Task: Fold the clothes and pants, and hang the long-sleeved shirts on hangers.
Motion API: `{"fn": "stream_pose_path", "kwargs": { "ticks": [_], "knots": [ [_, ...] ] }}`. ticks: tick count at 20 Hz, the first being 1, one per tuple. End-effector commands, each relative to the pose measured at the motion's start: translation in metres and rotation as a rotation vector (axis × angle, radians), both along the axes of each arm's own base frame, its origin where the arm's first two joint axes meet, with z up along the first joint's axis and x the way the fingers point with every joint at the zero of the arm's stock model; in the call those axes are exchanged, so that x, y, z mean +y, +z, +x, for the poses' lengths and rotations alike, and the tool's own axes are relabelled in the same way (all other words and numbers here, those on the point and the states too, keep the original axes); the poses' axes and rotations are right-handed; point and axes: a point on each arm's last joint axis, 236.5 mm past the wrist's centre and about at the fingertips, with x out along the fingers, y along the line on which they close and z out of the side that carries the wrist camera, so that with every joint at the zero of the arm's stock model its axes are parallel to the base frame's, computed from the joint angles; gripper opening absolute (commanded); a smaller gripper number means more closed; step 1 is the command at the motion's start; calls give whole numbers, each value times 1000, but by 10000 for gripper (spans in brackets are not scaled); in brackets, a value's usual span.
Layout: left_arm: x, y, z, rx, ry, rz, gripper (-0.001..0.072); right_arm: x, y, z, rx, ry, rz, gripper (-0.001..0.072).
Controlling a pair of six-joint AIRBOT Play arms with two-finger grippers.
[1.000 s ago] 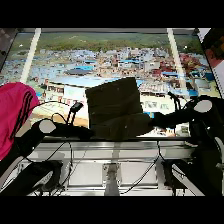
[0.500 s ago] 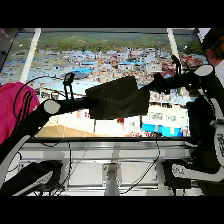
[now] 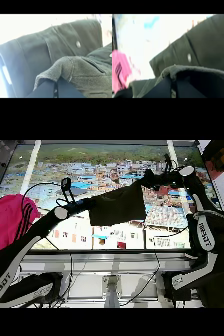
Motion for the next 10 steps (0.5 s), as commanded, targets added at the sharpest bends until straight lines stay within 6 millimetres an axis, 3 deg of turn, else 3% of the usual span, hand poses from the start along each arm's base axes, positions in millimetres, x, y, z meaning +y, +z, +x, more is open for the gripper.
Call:
{"fn": "stream_pose_path", "kwargs": {
  "ticks": [1,6,10],
  "knots": [
    [14,4,20,-52,95,-15,14,1,0,45,-111,-130,-20,25],
    [17,-26,25,-10,120,7,15,17,-19,67,-162,-206,-41,26],
    [43,-13,52,-94,309,-76,17,5,-23,98,-224,-388,-27,31]
  ]
}}
